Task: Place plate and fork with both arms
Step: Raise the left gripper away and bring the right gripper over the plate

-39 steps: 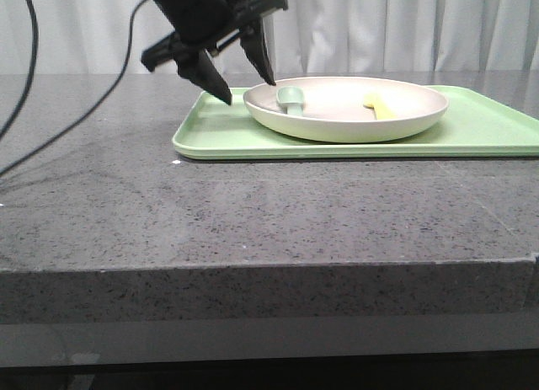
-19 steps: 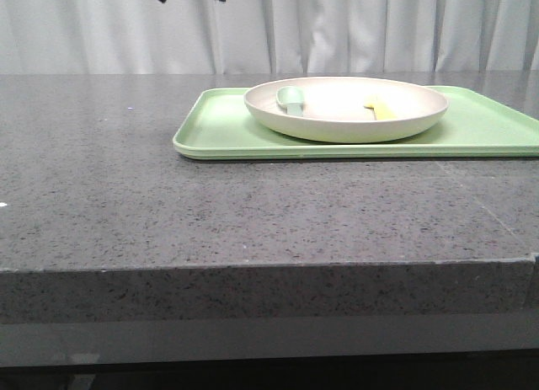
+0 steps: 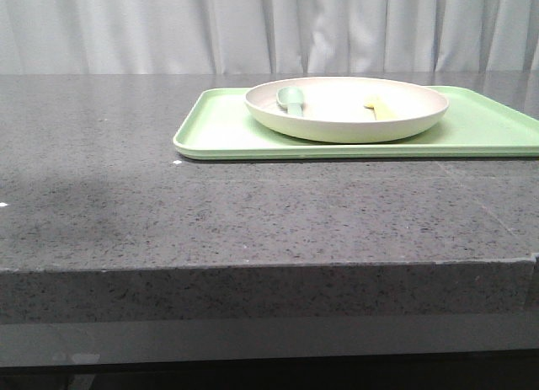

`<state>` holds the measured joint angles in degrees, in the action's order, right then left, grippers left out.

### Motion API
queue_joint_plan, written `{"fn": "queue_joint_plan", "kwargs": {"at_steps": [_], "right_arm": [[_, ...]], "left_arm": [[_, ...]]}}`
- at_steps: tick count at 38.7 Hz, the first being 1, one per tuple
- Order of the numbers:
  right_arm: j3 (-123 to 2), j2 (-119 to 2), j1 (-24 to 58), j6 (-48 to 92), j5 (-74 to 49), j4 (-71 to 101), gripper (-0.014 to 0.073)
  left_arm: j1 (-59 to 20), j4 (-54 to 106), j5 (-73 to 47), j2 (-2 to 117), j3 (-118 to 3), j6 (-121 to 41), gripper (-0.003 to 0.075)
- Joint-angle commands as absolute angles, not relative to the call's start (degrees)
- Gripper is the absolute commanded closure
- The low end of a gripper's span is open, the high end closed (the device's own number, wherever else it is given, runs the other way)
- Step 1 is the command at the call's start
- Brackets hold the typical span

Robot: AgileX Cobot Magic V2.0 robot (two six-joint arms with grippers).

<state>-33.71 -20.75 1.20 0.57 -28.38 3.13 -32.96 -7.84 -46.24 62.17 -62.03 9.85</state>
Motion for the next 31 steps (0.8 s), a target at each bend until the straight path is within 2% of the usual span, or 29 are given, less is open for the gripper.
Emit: {"fn": "queue_joint_plan", "kwargs": {"at_steps": [1, 10, 22, 31], "right_arm": [[-35.52, -21.67, 0.87, 0.74, -23.06, 3.20, -0.0052], [-40.19, -25.34, 0.87, 0.80, -28.93, 9.61, -0.0052], [-57.59, -46.87, 0.87, 6.38, -50.24, 13.84, -0.0052], [-67.10, -61.85, 3.71, 7.03, -53.58, 14.92, -0.0052]], "left_arm": [[-32.92, -8.56, -42.59, 55.19, -57.92, 9.92, 0.0333], [-32.92, -8.56, -42.59, 43.68, -48.87, 9.92, 0.0333], [-32.92, -8.56, -42.59, 40.33, -47.59, 9.92, 0.0333], [-32.92, -8.56, -42.59, 40.46, -47.59, 9.92, 0.0333]]}}
